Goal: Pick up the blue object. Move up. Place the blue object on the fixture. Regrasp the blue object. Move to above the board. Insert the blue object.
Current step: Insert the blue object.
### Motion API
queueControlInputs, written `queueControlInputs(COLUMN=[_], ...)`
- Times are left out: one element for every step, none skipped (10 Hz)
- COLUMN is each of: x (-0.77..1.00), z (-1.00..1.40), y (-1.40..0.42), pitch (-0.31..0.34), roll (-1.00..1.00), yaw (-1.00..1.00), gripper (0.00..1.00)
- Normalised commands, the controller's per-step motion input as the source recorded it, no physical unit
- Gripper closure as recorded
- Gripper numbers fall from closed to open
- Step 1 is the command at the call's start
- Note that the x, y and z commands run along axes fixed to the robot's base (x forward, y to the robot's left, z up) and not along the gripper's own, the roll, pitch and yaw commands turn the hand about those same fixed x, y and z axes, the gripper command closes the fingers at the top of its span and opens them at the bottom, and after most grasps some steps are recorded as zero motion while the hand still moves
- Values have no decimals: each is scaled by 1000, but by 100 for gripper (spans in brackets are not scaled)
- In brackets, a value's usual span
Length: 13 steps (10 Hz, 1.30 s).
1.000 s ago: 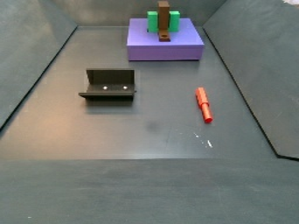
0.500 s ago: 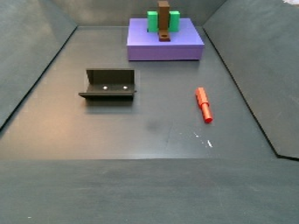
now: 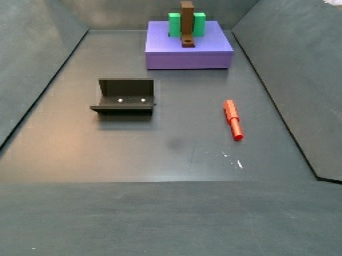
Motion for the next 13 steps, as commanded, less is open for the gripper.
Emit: queueControlInputs(x=[-20,-37,0,-31,-114,-120,-86,69,294,197,0,9,60], z=[-429,-406,-343,-311,-271,-277,-546,-726,-634,-337,-214,-209,-117], y=[-820,-829,-743,-617,-486,-429,-283,-174,-200,-131,0,0,0], pitch=[129,96,17,0,-23,-66,-103,-101,-99,-94,-123,-134,-23], roll=[-246,-239,-189,-203,-217,-207,-159,-69,31,157,174,121,111], yaw=[-9,-20,-60,-43,-14,0,0,271,534,509,534,631,466], gripper=[100,100,100,100,100,100,100,100,100,100,100,100,100])
